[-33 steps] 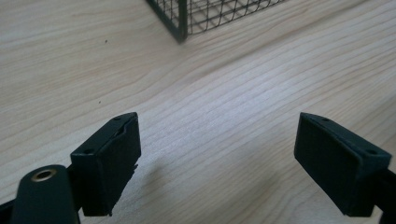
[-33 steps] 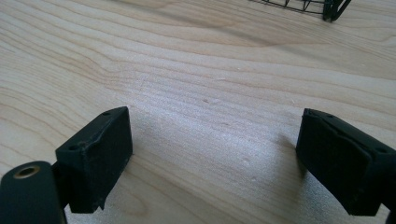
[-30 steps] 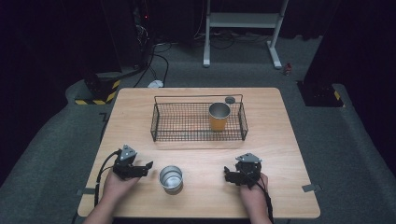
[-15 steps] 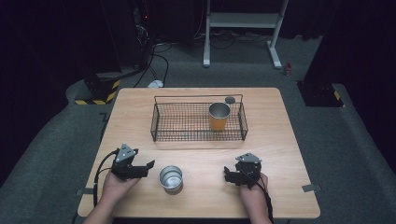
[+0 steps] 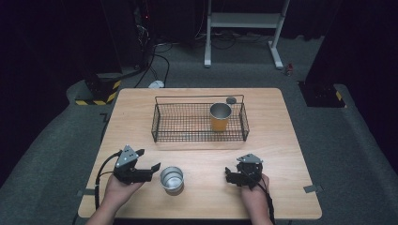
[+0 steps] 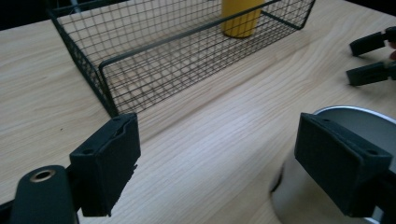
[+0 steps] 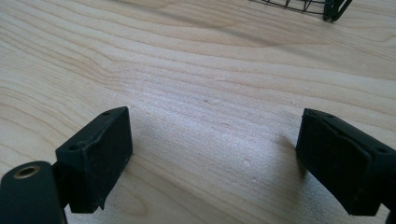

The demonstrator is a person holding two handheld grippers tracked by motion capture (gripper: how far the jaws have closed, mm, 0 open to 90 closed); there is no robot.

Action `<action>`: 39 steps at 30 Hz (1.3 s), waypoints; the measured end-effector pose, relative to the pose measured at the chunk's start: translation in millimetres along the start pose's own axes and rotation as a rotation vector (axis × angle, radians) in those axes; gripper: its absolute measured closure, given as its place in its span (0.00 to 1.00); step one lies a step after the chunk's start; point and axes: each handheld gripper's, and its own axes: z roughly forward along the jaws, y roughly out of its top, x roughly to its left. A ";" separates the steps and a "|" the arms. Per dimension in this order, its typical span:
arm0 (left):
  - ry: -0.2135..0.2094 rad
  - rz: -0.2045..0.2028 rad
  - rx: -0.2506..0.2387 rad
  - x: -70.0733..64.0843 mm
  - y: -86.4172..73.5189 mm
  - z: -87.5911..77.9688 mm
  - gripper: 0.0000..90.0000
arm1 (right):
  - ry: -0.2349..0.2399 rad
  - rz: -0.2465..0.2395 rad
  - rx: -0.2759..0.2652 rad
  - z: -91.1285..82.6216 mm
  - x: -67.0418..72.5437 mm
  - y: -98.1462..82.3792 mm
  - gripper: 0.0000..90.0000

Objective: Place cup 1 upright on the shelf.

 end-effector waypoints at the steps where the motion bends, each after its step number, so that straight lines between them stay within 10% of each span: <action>1: -0.007 -0.002 -0.003 -1.6 0.7 -0.2 0.16 | 0.000 0.000 0.000 0.0 0.0 0.0 0.12; 23: -0.180 0.054 -0.026 -47.8 1.9 5.5 0.03 | 0.000 0.000 0.000 0.0 0.0 0.0 0.12; 39: -0.197 0.102 0.026 -62.8 -12.1 23.0 0.00 | 0.000 0.000 0.000 0.0 -0.1 0.0 0.12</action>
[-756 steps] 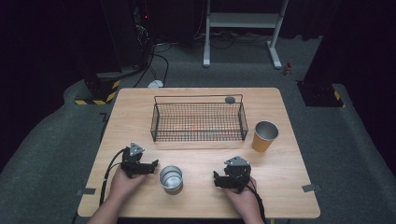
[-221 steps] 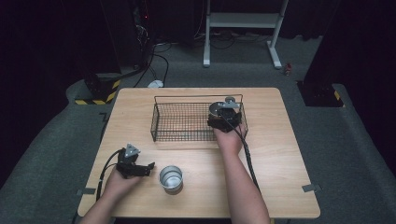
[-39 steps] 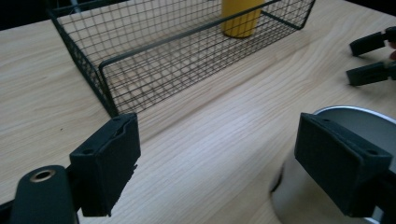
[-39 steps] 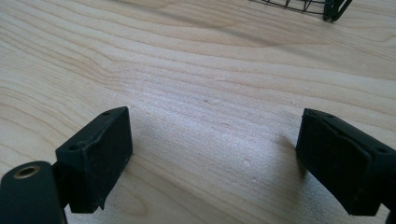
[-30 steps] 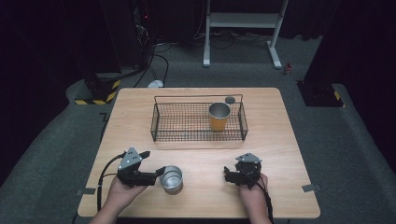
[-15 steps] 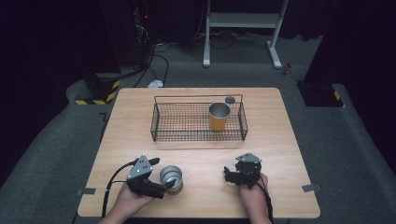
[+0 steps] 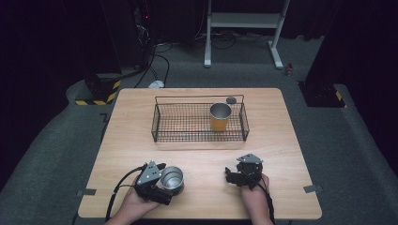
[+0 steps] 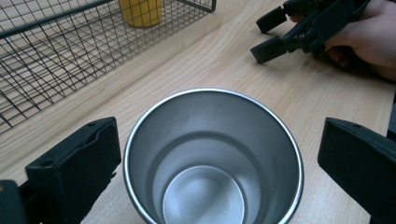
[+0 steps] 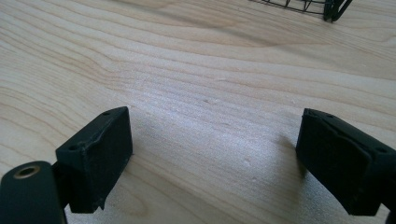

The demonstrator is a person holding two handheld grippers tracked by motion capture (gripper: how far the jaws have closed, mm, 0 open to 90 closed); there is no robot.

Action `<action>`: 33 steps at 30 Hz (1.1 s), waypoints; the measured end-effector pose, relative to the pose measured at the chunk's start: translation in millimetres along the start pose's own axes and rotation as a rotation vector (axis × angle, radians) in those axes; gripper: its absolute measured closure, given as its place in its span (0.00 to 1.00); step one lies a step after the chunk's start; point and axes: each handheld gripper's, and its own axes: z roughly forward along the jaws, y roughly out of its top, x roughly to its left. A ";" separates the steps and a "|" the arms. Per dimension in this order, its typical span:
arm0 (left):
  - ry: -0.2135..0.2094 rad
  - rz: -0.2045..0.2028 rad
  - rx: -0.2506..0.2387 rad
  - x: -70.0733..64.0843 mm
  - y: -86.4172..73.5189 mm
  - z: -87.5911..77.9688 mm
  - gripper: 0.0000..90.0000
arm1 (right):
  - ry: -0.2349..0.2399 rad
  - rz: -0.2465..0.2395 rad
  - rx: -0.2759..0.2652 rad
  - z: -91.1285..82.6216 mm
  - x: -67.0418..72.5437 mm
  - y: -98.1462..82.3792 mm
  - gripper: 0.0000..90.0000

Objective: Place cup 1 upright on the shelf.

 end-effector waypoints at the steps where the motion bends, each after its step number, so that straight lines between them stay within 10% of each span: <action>1: 0.000 0.001 0.003 0.3 -1.2 1.7 0.00 | 0.000 0.000 0.000 0.0 0.0 0.0 0.12; 33: -0.020 0.014 0.050 2.7 -18.1 13.5 0.03 | -0.001 0.000 0.000 0.1 0.0 0.0 0.12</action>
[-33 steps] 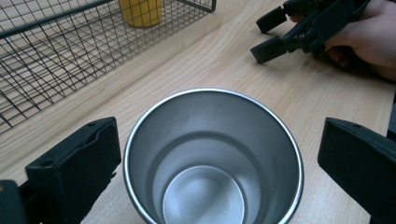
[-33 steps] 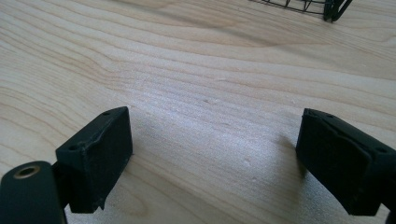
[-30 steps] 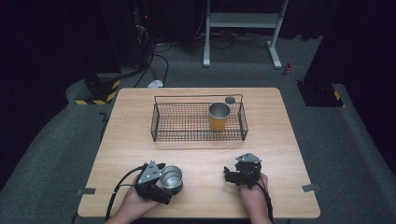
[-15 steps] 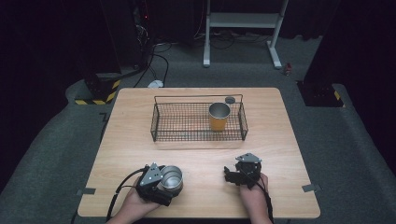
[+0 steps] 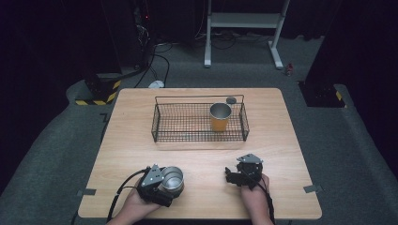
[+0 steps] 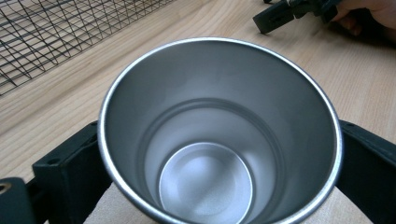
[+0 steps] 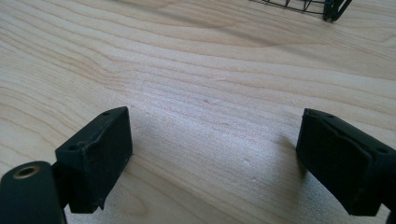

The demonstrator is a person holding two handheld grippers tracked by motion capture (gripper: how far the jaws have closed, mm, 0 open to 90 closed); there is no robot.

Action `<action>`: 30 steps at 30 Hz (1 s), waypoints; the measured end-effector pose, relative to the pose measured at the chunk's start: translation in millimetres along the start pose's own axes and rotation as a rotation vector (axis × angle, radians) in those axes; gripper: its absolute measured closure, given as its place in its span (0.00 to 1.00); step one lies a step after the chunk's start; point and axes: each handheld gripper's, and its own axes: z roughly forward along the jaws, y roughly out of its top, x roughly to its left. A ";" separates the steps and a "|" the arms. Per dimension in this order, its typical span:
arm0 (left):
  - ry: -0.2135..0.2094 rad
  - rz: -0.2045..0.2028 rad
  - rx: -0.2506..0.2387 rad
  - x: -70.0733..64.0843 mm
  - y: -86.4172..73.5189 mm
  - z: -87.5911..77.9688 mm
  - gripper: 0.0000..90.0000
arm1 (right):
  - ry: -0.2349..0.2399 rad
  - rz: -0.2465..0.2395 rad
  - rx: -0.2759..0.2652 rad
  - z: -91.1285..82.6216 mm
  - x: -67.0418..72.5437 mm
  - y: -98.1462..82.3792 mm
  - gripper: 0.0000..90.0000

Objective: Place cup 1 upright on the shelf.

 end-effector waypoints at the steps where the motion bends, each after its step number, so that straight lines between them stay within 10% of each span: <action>1: 0.000 0.001 0.000 0.0 0.0 -0.2 0.03 | 0.000 0.001 0.000 0.0 0.1 0.0 0.12; 30: 0.050 0.030 -0.045 2.1 0.1 -7.9 0.18 | -0.001 0.004 0.001 0.0 0.2 0.0 0.11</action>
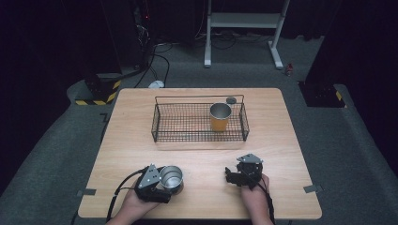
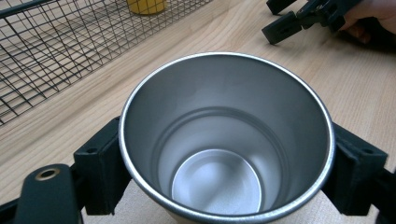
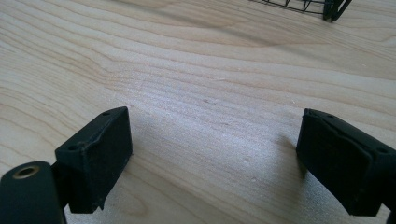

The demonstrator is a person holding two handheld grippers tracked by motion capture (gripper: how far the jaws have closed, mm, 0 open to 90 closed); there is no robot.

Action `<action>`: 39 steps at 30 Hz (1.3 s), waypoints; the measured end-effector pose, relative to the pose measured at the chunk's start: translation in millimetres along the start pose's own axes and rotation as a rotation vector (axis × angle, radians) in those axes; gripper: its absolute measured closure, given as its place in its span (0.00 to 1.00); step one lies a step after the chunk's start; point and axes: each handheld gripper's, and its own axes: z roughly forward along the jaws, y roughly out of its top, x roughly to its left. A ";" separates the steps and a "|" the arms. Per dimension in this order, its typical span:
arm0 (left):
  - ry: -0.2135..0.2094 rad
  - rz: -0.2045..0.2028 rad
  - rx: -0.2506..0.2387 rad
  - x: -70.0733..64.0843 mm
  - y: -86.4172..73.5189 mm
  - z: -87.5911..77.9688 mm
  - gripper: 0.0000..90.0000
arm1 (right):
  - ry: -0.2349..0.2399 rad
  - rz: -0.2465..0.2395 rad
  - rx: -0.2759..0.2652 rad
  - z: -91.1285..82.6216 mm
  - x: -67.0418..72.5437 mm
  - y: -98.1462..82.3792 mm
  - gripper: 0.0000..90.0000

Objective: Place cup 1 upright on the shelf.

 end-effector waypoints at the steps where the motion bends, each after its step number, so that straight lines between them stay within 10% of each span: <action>1: 0.004 0.000 -0.001 0.3 -0.1 0.0 0.18 | 0.000 0.000 0.000 0.0 0.0 0.0 0.12; 39: 0.048 -0.041 -0.111 11.3 1.1 -12.9 0.21 | 0.001 -0.003 -0.001 0.0 -0.2 0.0 0.12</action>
